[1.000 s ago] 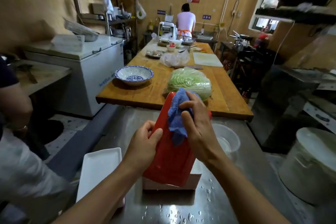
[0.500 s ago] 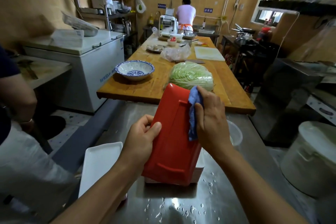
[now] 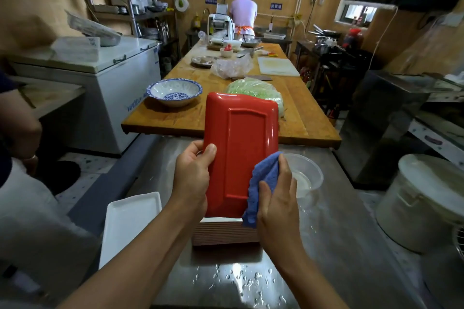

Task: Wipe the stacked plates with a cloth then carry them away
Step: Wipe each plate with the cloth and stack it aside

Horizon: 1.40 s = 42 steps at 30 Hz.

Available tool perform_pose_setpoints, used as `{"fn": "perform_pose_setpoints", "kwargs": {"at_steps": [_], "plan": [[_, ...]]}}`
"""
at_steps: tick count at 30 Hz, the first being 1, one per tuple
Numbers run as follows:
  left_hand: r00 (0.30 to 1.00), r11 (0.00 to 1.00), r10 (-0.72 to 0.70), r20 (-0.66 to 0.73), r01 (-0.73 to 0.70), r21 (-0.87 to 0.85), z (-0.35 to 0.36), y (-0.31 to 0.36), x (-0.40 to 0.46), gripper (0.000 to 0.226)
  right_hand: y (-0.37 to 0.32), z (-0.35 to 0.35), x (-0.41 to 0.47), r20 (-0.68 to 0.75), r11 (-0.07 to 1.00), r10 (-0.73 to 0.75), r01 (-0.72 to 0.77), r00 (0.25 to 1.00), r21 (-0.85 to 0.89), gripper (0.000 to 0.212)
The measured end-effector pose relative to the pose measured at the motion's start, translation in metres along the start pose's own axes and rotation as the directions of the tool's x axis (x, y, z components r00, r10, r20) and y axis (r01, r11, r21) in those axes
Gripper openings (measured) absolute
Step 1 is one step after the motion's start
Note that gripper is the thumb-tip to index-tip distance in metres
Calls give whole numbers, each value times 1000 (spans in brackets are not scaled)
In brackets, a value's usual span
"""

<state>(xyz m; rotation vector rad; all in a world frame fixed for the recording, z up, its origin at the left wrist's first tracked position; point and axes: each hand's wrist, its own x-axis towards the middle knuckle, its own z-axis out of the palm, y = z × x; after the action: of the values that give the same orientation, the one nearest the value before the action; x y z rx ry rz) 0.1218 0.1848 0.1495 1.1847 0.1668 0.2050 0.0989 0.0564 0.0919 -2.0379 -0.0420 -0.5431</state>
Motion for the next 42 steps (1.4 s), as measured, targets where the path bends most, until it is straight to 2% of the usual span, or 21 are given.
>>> {"fn": "perform_pose_setpoints", "kwargs": {"at_steps": [3,6,10,14,17,19,21,23,25,28,31,34,37,40,42], "plan": [[1000,999,-8,10,9,-51,1,-2,5,12,-1,-11,1,29,997,19,-21,999,80,59],[998,995,-58,36,61,-77,3,-8,4,11,-5,-25,17,88,958,98,-117,991,260,49],[958,971,-215,188,230,-61,-8,-9,6,14,-3,-39,31,159,908,148,-197,976,369,50],[914,969,-248,321,235,80,-24,1,12,37,-3,-54,41,173,943,84,-134,981,305,54],[938,982,-176,298,144,126,-28,18,25,47,0,-67,47,247,962,59,-121,967,246,54],[953,971,-105,282,37,236,-30,32,37,57,1,-75,48,317,973,43,-111,947,200,53],[934,934,-73,351,-59,352,-30,42,46,58,2,-78,50,386,980,19,-94,922,174,52],[881,864,-130,455,-124,487,-27,46,47,54,1,-78,54,436,985,-11,-65,900,158,53],[850,810,-183,494,-155,565,-25,44,45,51,-1,-78,58,452,990,-40,-27,891,141,53],[871,843,-157,465,-127,522,-27,37,43,49,-6,-77,63,453,993,-70,17,889,120,50],[905,889,-118,408,-87,449,-28,31,35,49,-13,-69,65,369,991,-120,132,922,-7,44],[927,908,-86,366,-78,411,-24,26,28,42,-29,-52,65,291,931,-290,339,912,-136,42],[940,921,-75,334,-63,383,-20,23,23,38,-40,-40,65,267,836,-394,464,880,-294,47],[950,945,-103,295,0,329,-24,23,20,39,-33,-45,65,303,788,-418,507,857,-348,49],[956,950,-138,259,54,306,-32,24,21,39,-17,-56,63,287,810,-382,468,878,-353,48]]}}
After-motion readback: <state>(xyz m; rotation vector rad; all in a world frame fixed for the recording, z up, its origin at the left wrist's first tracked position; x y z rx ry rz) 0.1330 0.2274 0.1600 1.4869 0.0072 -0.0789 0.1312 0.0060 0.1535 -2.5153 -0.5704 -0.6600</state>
